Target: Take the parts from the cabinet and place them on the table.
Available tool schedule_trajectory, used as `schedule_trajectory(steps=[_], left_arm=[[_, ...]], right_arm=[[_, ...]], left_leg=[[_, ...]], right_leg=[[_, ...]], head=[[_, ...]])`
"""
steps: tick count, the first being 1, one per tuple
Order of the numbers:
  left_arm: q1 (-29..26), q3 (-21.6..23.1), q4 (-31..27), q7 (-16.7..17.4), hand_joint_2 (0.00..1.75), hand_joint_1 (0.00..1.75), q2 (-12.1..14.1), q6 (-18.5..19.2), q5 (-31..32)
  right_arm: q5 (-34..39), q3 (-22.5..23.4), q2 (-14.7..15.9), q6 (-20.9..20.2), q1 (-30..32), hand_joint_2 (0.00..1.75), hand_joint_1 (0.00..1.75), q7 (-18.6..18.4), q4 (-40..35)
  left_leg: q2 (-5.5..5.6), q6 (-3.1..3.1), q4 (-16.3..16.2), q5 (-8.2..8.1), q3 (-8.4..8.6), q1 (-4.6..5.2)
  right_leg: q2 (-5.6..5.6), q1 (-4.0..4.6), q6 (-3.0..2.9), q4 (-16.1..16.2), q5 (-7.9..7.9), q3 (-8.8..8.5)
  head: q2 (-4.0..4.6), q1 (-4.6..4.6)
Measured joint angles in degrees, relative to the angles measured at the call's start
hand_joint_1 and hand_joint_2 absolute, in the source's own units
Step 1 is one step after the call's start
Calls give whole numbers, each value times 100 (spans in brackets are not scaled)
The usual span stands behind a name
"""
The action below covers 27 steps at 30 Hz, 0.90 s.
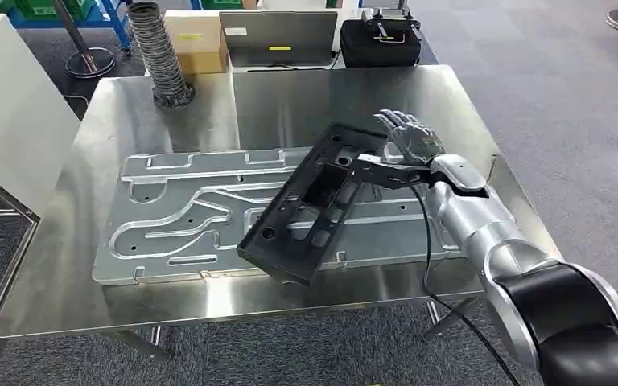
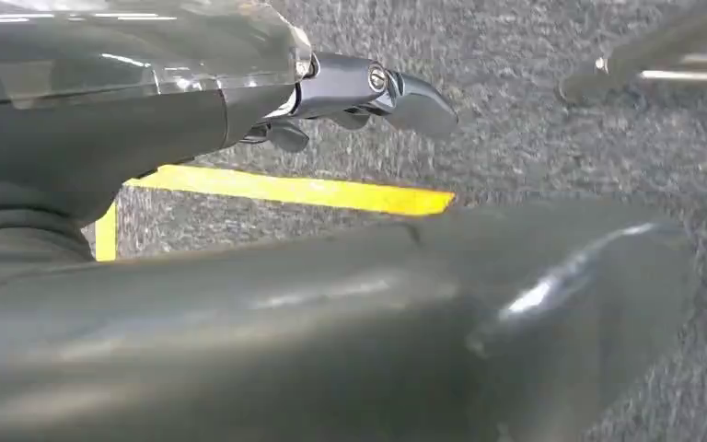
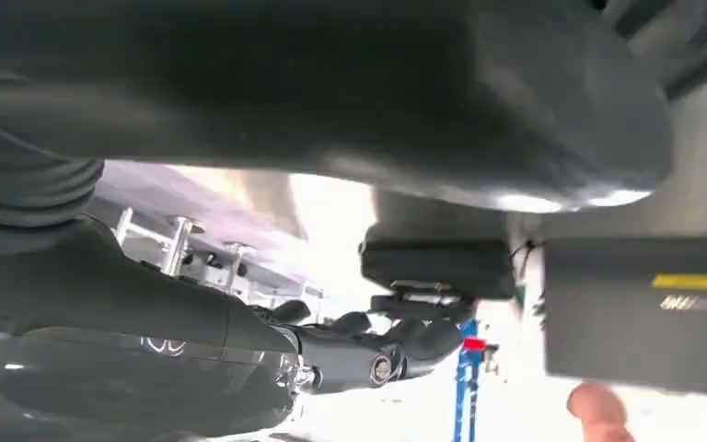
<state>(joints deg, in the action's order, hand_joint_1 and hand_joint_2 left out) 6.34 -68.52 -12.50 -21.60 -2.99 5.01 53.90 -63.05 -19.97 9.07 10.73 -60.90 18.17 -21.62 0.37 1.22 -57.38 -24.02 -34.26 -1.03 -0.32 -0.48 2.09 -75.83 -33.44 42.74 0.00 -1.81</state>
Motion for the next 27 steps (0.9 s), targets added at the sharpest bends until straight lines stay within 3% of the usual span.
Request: schedule_trajectory(steps=[1,2,4,5,7,9,11,12,14,15,16,17,20,21,23,25,27], left_arm=[[-10,-4,0,-2,0,0,0,0,-28],[-19,-7,0,-2,0,0,-2,0,-37],[-22,-9,0,-11,0,0,-4,0,-52],[-24,-11,0,-20,0,0,-4,0,-52],[-44,-13,0,-28,0,0,-2,-2,-50],[-87,-15,0,-44,0,0,-2,-2,-50],[-94,-17,0,-55,0,0,4,-2,-48],[-94,-15,0,-57,0,0,2,-2,-46],[-95,-17,0,-57,0,0,0,-6,-46],[-96,-17,0,-55,0,0,0,-15,-44],[-96,-17,0,-53,0,0,0,-20,-44],[-102,-17,0,-52,0,0,0,-20,-44],[-104,-20,0,-50,0,0,2,-26,-68],[-105,-31,0,-50,0,0,7,-26,-96],[-124,-68,0,-52,0,0,4,-17,-162],[-142,-120,0,-50,0,0,2,-15,-210],[-140,-171,0,-52,0,0,-11,-7,-260]], right_arm=[[109,89,50,72,-17,0,0,112,0],[230,179,87,189,-36,0,0,220,-10],[549,375,157,614,-49,0,0,486,-128],[809,538,197,965,-39,0,0,678,-247],[1303,936,247,1547,74,0,0,1015,-589],[1448,1233,290,1615,224,0,0,1101,-882],[1479,1443,304,1617,320,0,0,1117,-1146],[1479,1491,315,1617,336,0,0,1121,-1218],[1522,1603,317,1726,416,0,0,1157,-1376],[1582,1656,317,1854,493,0,0,1211,-1449],[1717,1752,323,2112,639,0,0,1302,-1666],[1805,1856,332,2341,823,0,0,1357,-1944],[1936,2247,319,2831,1562,0,0,1524,-3385],[1978,2370,284,2850,1865,0,0,1580,-3828],[2140,2645,223,2850,2599,0,0,1713,-5064],[2364,2784,114,2843,3377,0,0,1909,-6086],[2602,2913,37,2843,4133,0,0,2078,-6850]], left_leg=[[4,-1,-4,-2,4,-1],[8,-5,-11,-8,8,-1],[8,-35,-38,-39,25,-2],[12,-62,-47,-58,23,-2],[18,-113,-61,-72,-6,32],[18,-164,-35,-70,23,30],[-3,-230,-134,-172,-11,29],[-8,-239,-403,-358,-124,32],[-7,-260,-1337,-799,-549,24],[-7,-267,-1731,-926,-745,25],[-7,-261,-1901,-913,-845,25],[-8,-245,-1742,-762,-778,26],[-2,-140,-306,-18,-76,43],[8,-107,-128,-102,49,67],[21,-100,-55,-103,57,74],[43,-40,-11,-94,93,53],[39,31,91,-41,178,23]], right_leg=[[0,-14,7,-55,64,55],[0,-28,6,165,244,-29],[8,-31,-17,1211,804,-517],[23,-30,-39,1694,953,-731],[20,21,-103,1774,891,-762],[17,36,-154,1769,884,-763],[19,-25,-241,1835,919,-801],[20,-25,-283,1835,914,-800],[19,-6,-310,1833,904,-802],[15,7,-312,1832,902,-804],[14,19,-316,1830,897,-814],[15,29,-316,1829,886,-830],[51,50,-286,1827,818,-931],[68,90,-256,1825,795,-936],[88,79,-211,1829,797,-935],[100,99,-143,1865,787,-980],[59,66,-84,1623,566,-922]], head=[[0,0],[0,0],[0,0],[0,0],[0,0],[0,0],[0,0],[0,-2],[0,-2],[0,0],[0,-2],[0,0],[0,-2],[0,0],[0,0],[0,-2],[0,0]])
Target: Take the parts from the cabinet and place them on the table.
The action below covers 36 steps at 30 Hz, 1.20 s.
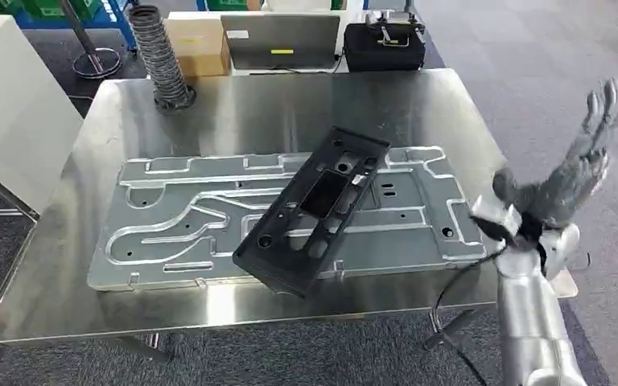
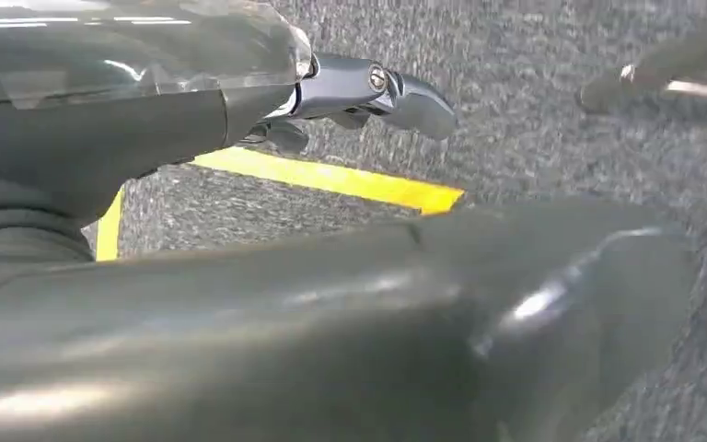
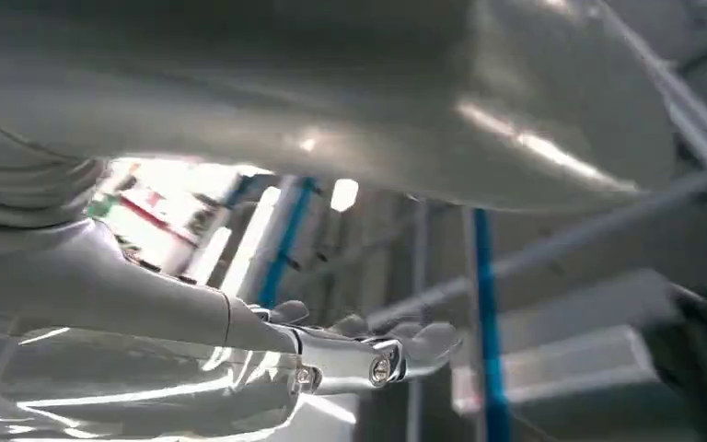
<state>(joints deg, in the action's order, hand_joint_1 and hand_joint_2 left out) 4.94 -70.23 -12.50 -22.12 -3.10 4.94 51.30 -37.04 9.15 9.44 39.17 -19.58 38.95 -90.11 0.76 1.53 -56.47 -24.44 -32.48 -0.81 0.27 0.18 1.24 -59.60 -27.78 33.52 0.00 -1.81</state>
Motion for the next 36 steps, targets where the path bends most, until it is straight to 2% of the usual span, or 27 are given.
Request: schedule_trajectory(steps=[2,3,4,5,6,8,9,10,12,13,14,16,18,19,20,21,23,24,26,28,29,30,31,32,34,35,36], left_arm=[[-1,-39,0,24,0,0,-4,0,-31],[-14,-59,0,39,0,0,-4,0,-35],[-27,-83,0,39,0,0,-4,0,-35],[-35,-111,0,37,0,0,-4,-2,-37],[-36,-127,0,35,0,0,-9,0,-37],[-28,-140,0,57,0,0,-20,0,-86],[-25,-155,0,61,0,0,-22,0,-105],[-25,-173,0,68,0,0,-31,-2,-134],[-27,-195,0,77,0,0,-33,-7,-147],[-34,-223,0,77,0,0,-39,-11,-147],[-37,-243,0,72,0,0,-39,-13,-156],[-52,-271,0,55,0,0,-57,-13,-160],[-59,-273,0,44,0,0,-65,-11,-160],[-67,-275,0,33,0,0,-68,-9,-158],[-76,-275,0,24,0,0,-68,-4,-153],[-82,-278,0,15,0,0,-68,0,-151],[-74,-277,0,-6,0,0,-68,2,-138],[-58,-278,0,-9,0,0,-68,4,-129],[-53,-278,0,-13,0,0,-77,9,-118],[-71,-278,0,-15,0,0,-77,9,-99],[-67,-278,0,-15,0,0,-83,9,-92],[-55,-278,0,-20,0,0,-90,9,-92],[-61,-278,0,-33,0,0,-90,11,-90],[-70,-280,0,-44,0,0,-90,13,-88],[-86,-282,0,-48,0,0,-94,13,-77],[-97,-282,0,-48,0,0,-96,13,-70],[-106,-284,0,-50,0,0,-101,13,-68]], right_arm=[[303,130,-77,2,734,0,0,19,-421],[464,160,-107,2,1088,0,0,19,-611],[569,188,-136,2,1376,0,0,19,-716],[651,221,-153,2,1628,0,0,19,-781],[743,269,-173,2,1817,0,0,19,-844],[979,344,-195,-9,2136,0,0,19,-909],[1011,381,-206,-2,2252,0,0,22,-907],[1015,400,-227,0,2356,0,0,22,-901],[1007,451,-271,-4,2489,0,0,22,-848],[985,490,-306,-9,2546,0,0,22,-803],[965,519,-344,-9,2582,0,0,22,-759],[906,582,-409,-11,2638,0,0,24,-673],[900,687,-490,-26,2716,0,0,22,-555],[897,756,-533,-44,2752,0,0,22,-488],[897,812,-573,-66,2776,0,0,22,-433],[897,877,-608,-101,2797,0,0,22,-360],[895,1020,-677,-155,2817,0,0,24,-215],[895,1107,-713,-179,2817,0,0,24,-140],[915,1271,-763,-282,2810,0,0,24,22],[1000,1448,-813,-510,2793,0,0,24,289],[1051,1566,-835,-612,2789,0,0,24,455],[1123,1682,-857,-686,2795,0,0,24,610],[1234,1803,-868,-796,2779,0,0,24,757],[1331,1917,-872,-888,2747,0,0,22,973],[1486,2077,-892,-1012,2729,0,0,24,1282],[1610,2216,-899,-1127,2696,0,0,22,1631],[1676,2300,-901,-1163,2672,0,0,22,1828]], left_leg=[[3,8,-5,5,-12,5],[1,9,-13,5,-29,11],[-3,8,-23,5,-50,13],[-13,7,-38,6,-68,14],[-28,7,-53,6,-86,15],[-40,-17,-82,9,-104,14],[-43,-52,-97,12,-109,31],[-42,-87,-106,11,-108,54],[-55,-158,-85,52,-111,37],[-55,-209,-62,89,-116,40],[-55,-231,-110,54,-139,39],[-55,-269,-611,-504,-334,18],[-55,-307,-1502,-1049,-605,9],[-56,-320,-1830,-1202,-658,9],[-56,-319,-1826,-1194,-568,9],[-56,-312,-1534,-1081,-319,9],[-56,-272,-416,-741,445,9],[-46,-233,78,-728,778,14],[-41,-156,75,-661,695,66],[-44,-75,59,-583,670,99],[-50,-32,109,-472,628,66],[-89,4,114,-399,563,52],[-89,52,113,-334,473,52],[-97,59,113,-271,392,56],[-104,60,96,-146,216,70],[-107,51,81,-88,136,73],[-107,42,55,-42,56,73]], right_leg=[[-16,-42,54,-889,-507,421],[-18,-57,75,-1324,-690,631],[-18,-67,89,-1544,-735,740],[-17,-82,102,-1476,-641,701],[-17,-94,106,-1161,-455,525],[-7,-106,81,-42,-18,-129],[-8,-94,41,255,-16,-271],[-26,-68,1,258,64,-256],[-36,-47,-57,223,92,-223],[-35,-48,-109,241,134,-208],[-23,-109,-157,304,206,-184],[-13,-100,-233,315,302,-69],[-2,-83,-242,308,389,54],[0,-77,-237,297,441,131],[-1,-77,-230,282,482,197],[-4,-77,-220,263,524,260],[-15,-79,-183,232,605,375],[-11,-80,-157,203,649,397],[-14,-55,-68,221,722,401],[-20,-85,10,286,835,382],[-27,-89,48,302,875,404],[-26,-110,74,209,665,455],[-26,-113,98,-77,252,557],[-26,-114,126,-510,-140,673],[-26,-115,164,-1383,-596,846],[-25,-115,171,-1588,-560,814],[-26,-115,168,-1535,-403,673]], head=[[0,0],[0,0],[0,0],[0,0],[0,0],[0,0],[0,0],[0,0],[0,0],[0,0],[0,0],[0,-2],[0,-2],[0,-2],[0,0],[0,-2],[0,0],[0,0],[0,-4],[0,0],[0,0],[0,0],[0,0],[0,0],[0,0],[0,0],[0,0]])
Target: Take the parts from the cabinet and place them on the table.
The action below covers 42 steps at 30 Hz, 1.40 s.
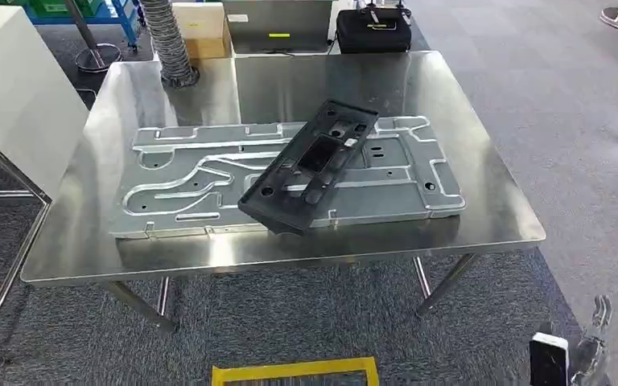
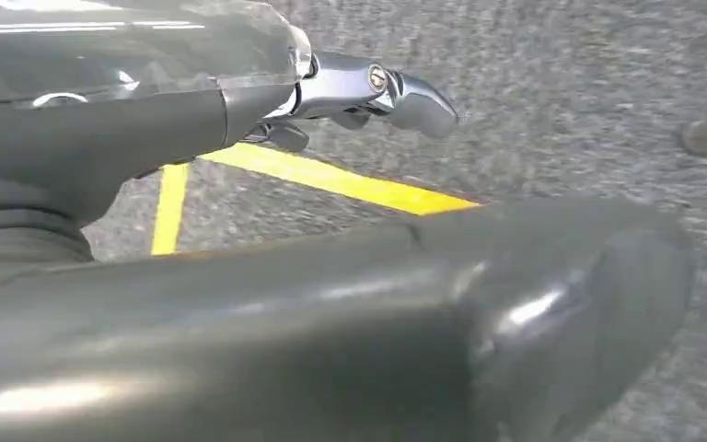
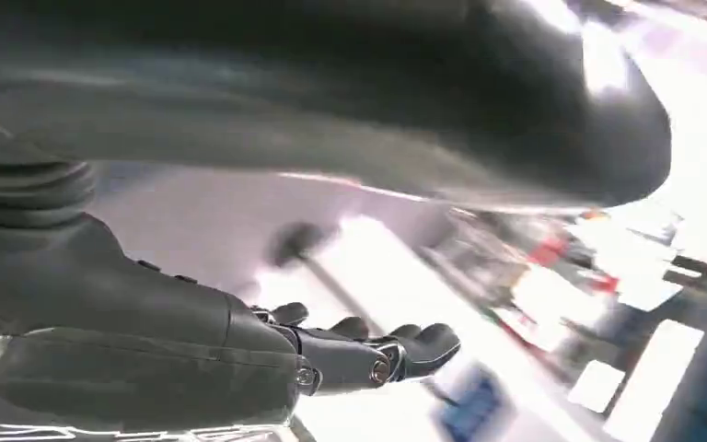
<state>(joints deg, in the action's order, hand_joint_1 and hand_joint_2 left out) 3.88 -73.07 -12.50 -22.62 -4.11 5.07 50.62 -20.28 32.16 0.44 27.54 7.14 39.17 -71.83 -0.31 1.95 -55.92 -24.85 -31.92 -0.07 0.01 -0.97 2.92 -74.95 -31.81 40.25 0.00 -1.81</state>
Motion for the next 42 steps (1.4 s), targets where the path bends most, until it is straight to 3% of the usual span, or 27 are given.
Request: schedule_trajectory(steps=[2,3,4,8,9,12,13,14,15,17,18,19,20,23,24,27,28,29,31,32,33,35,36,38,39,41,42], left_arm=[[-9,-2,0,0,0,0,-15,31,-9],[-5,0,0,2,0,0,-28,44,-22],[-5,-2,0,4,0,0,-33,46,-20],[-31,-2,0,42,0,0,-50,24,13],[-42,-7,0,46,0,0,-48,15,33],[-43,-4,0,61,0,0,-61,-11,63],[-42,-4,0,61,0,0,-63,-13,81],[-45,-4,0,70,0,0,-63,-13,101],[-45,-4,0,72,0,0,-63,-13,107],[-33,-4,0,87,0,0,-63,-7,148],[-22,-4,0,90,0,0,-63,-7,164],[2,-4,0,96,0,0,-63,-7,173],[26,-4,0,96,0,0,-63,-7,199],[25,2,0,103,0,0,-70,0,271],[23,2,0,103,0,0,-96,0,282],[35,9,0,103,0,0,-96,0,284],[28,9,0,103,0,0,-96,-2,284],[28,9,2,103,0,0,-96,-2,286],[30,11,2,105,0,0,-96,-2,299],[29,13,2,105,0,0,-98,-2,310],[29,22,2,107,0,0,-109,-2,356],[41,39,2,118,0,0,-131,-2,413],[41,61,2,118,0,0,-146,-9,455],[41,114,2,118,0,0,-168,-20,540],[37,149,2,116,0,0,-168,-20,593],[22,190,2,114,0,0,-170,-9,665],[17,234,2,116,0,0,-188,11,713]], right_arm=[[212,164,-4,-28,-43,0,0,0,428],[305,235,17,-28,-89,0,0,0,690],[336,290,28,-26,-146,0,0,2,924],[374,572,87,4,-276,0,0,2,1997],[332,631,90,44,-334,0,0,2,2264],[120,765,142,195,-462,0,0,2,3154],[28,808,149,245,-498,0,0,0,3418],[-104,834,162,275,-544,0,0,-24,3745],[-238,837,175,302,-588,0,0,-67,4019],[-578,828,188,335,-664,0,0,-377,4522],[-738,808,188,328,-703,0,0,-571,4719],[-902,767,188,302,-728,0,0,-788,4905],[-1051,723,188,224,-749,0,0,-1088,5049],[-1425,533,188,-17,-789,0,0,-1966,5423],[-1463,496,186,-26,-784,0,0,-2053,5514],[-1484,404,177,-57,-792,0,0,-2149,5684],[-1487,371,177,-61,-800,0,0,-2155,5725],[-1489,351,177,-70,-802,0,0,-2162,5761],[-1500,321,177,-87,-805,0,0,-2205,5826],[-1502,314,177,-112,-808,0,0,-2249,5837],[-1506,292,177,-162,-816,0,0,-2335,5850],[-1528,257,179,-227,-838,0,0,-2413,5865],[-1570,233,175,-297,-844,0,0,-2479,5881],[-1603,185,153,-407,-846,0,0,-2582,5922],[-1602,183,124,-422,-836,0,0,-2630,5951],[-1602,181,87,-424,-841,0,0,-2647,5961],[-1602,177,57,-461,-822,0,0,-2642,5964]], left_leg=[[-1,-33,-75,62,-166,-1],[-2,-56,-122,93,-222,0],[-3,-89,-152,120,-270,28],[-4,-234,-108,297,-281,18],[8,-256,-192,156,-325,-18],[11,-319,-1242,-903,-630,-31],[11,-334,-1633,-1094,-698,-31],[10,-340,-1899,-1094,-695,-31],[10,-338,-1920,-923,-590,-32],[11,-306,-1320,-445,-46,-30],[15,-275,-777,-408,365,-28],[21,-242,-179,-585,824,-7],[22,-210,214,-720,999,9],[15,-97,134,-598,864,31],[-37,-40,173,-494,810,-11],[-37,38,166,-279,529,9],[-46,35,157,-206,421,13],[-50,27,134,-134,312,15],[-54,2,51,-14,89,14],[-54,-10,16,22,-2,16],[-52,-24,-40,71,-119,16],[-45,-81,-129,133,-227,40],[-53,-123,-132,195,-250,39],[-60,-191,-120,314,-301,24],[-46,-230,-138,301,-330,39],[-14,-275,-461,-209,-480,10],[-15,-301,-952,-661,-608,-8]], right_leg=[[1,2,-36,802,372,-677],[1,5,-66,1380,368,-1104],[0,48,-110,1866,145,-1383],[-2,58,-282,1922,291,-1283],[33,35,-325,1941,370,-1230],[27,46,-394,1939,563,-979],[33,51,-393,1931,629,-888],[34,57,-388,1922,701,-788],[33,60,-381,1908,767,-695],[33,65,-355,1867,881,-514],[28,66,-336,1838,935,-440],[26,89,-306,1797,974,-401],[29,95,-273,1774,1014,-376],[27,82,-165,1839,1205,-387],[2,45,-144,1806,1142,-358],[-4,30,-89,857,38,-75],[-4,27,-69,398,-212,6],[-3,23,-56,57,-246,25],[-3,21,-60,52,181,-235],[-3,22,-76,309,368,-471],[-4,26,-109,833,478,-888],[-3,80,-175,1873,133,-1573],[-1,79,-187,2031,35,-1617],[-3,103,-247,1995,97,-1527],[22,44,-289,2035,178,-1484],[55,51,-371,2028,294,-1353],[66,62,-389,2024,374,-1252]], head=[[0,0],[0,0],[0,0],[0,-2],[0,-2],[0,-2],[0,-2],[0,-2],[0,-2],[0,-2],[0,-2],[0,-2],[0,-2],[0,-2],[0,-4],[0,-2],[0,-2],[0,-2],[0,-2],[0,-2],[0,-2],[0,-2],[0,-2],[0,-2],[0,0],[0,-2],[0,-2]])
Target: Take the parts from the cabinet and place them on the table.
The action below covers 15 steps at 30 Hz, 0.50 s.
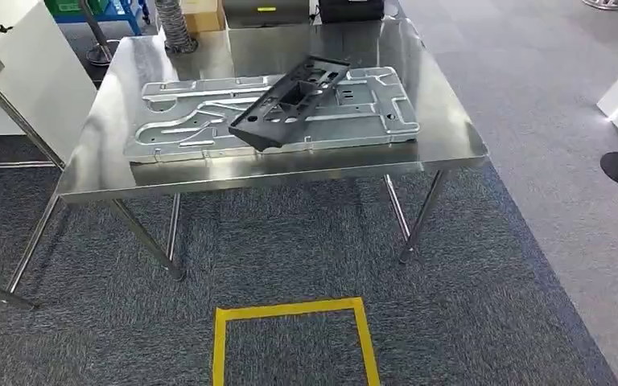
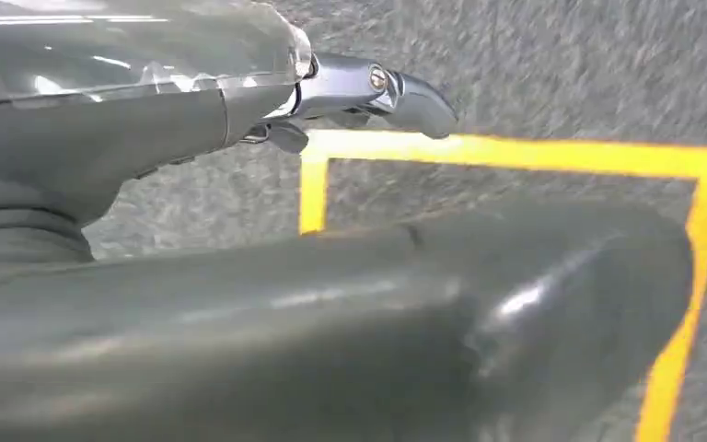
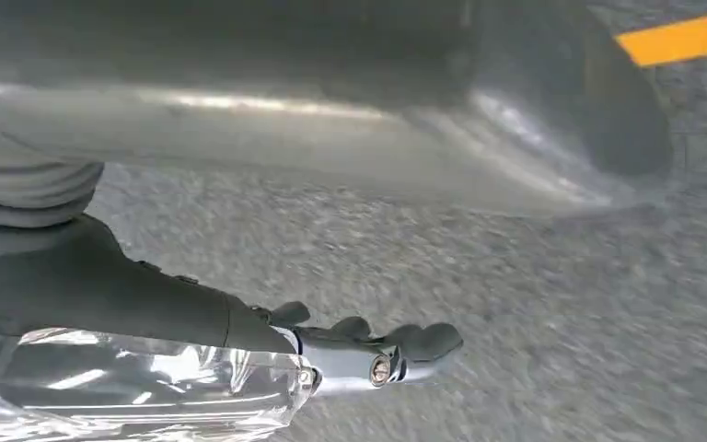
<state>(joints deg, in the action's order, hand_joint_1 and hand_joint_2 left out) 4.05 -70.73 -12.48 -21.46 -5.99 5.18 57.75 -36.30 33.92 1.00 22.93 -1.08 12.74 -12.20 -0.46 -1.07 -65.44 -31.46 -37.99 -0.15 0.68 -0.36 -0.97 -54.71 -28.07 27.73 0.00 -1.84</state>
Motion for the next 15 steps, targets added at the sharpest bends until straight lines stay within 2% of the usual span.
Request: schedule_trajectory(steps=[1,2,3,4,5,6,7,8,9,11,12,13,14,15], left_arm=[[-1,37,2,0,0,0,-11,20,15],[-2,74,7,-2,0,0,-20,37,46],[-4,81,9,-4,0,0,-22,52,48],[-6,85,11,-11,0,0,-24,70,48],[-4,89,11,-13,0,0,-22,78,50],[0,96,11,-13,0,0,-22,83,50],[12,107,9,-13,0,0,-22,85,50],[25,120,9,-13,0,0,-22,92,48],[33,120,11,-7,0,0,-22,101,30],[23,120,11,24,0,0,-24,118,-63],[8,120,11,24,0,0,-31,116,-81],[20,118,15,15,0,0,-52,114,-96],[26,118,15,-13,0,0,-52,111,-109],[28,116,15,-35,0,0,-55,98,-114]], right_arm=[[7,0,-13,-88,12,0,0,28,4],[4,0,-20,-206,12,0,0,55,13],[-13,-4,-28,-343,12,0,0,48,24],[-46,-15,-39,-470,11,0,0,8,35],[-81,-41,-44,-609,13,0,0,-50,50],[-90,-66,-48,-671,17,0,0,-68,61],[-101,-79,-55,-713,4,0,0,-88,68],[-125,-96,-83,-805,9,0,0,-147,70],[-157,-112,-85,-905,13,0,0,-228,79],[-203,-138,-105,-1133,-10,0,0,-510,94],[-256,-157,-109,-1237,-1,0,0,-665,94],[-300,-188,-114,-1335,-7,0,0,-789,98],[-319,-218,-122,-1420,-13,0,0,-859,101],[-343,-238,-129,-1475,-12,0,0,-883,103]], left_leg=[[0,-22,-413,-256,-88,-11],[0,-39,-773,-351,-137,-17],[0,-45,-931,-251,-99,-18],[0,-43,-884,-56,25,-19],[0,-34,-612,203,282,-20],[1,-12,-143,363,651,-19],[10,29,413,273,1066,-17],[10,62,926,66,1365,21],[12,104,1044,17,1393,28],[8,190,1037,86,1306,53],[-2,245,1109,176,1261,30],[-36,297,1129,268,1217,7],[-31,354,1134,331,1133,1],[-29,363,1130,398,1053,5]], right_leg=[[2,8,-6,-10,68,92],[2,15,-5,-33,137,196],[2,16,0,-63,197,309],[1,16,7,-96,249,409],[-3,16,24,-138,305,523],[-5,16,46,-180,354,628],[-2,15,69,-227,399,680],[-5,42,105,-248,433,723],[9,36,141,-235,495,732],[14,12,200,-188,612,747],[9,39,247,-171,670,758],[-27,2,272,-248,479,825],[-39,-3,285,-488,128,897],[-42,-24,315,-893,-257,1005]], head=[[0,0],[0,0],[0,0],[0,0],[0,0],[0,0],[0,-2],[0,0],[0,-2],[0,0],[0,0],[0,0],[0,0],[0,0]])
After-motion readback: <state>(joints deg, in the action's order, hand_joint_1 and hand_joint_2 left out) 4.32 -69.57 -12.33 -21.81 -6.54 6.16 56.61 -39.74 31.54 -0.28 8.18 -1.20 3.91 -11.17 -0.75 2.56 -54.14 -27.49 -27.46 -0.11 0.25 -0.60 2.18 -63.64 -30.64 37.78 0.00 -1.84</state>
